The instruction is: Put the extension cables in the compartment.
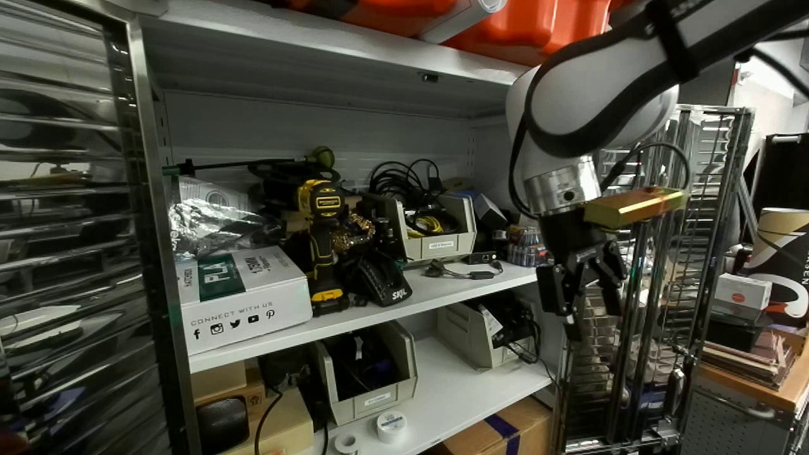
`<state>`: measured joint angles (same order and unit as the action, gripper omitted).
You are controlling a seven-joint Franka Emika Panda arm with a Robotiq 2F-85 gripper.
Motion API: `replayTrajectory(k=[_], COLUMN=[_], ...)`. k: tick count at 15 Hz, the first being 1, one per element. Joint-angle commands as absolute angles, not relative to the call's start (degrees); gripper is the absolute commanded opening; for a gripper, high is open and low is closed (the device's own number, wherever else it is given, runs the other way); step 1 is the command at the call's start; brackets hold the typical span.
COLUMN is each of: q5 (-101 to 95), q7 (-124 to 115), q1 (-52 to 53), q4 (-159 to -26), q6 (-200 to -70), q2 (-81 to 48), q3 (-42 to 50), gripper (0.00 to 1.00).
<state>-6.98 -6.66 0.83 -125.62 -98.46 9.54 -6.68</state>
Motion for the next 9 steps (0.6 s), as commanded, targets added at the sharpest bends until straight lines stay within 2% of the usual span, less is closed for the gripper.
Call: replayTrajectory(k=[1, 9], q5=[-10.9, -20.9], q7=[1.8, 21.3], q1=[1.4, 0.5], q4=[-115.7, -104.7], q6=[-100.5, -110.4], q2=[-1.5, -12.0], q3=[-4.9, -2.3], gripper=[1.0, 1.0])
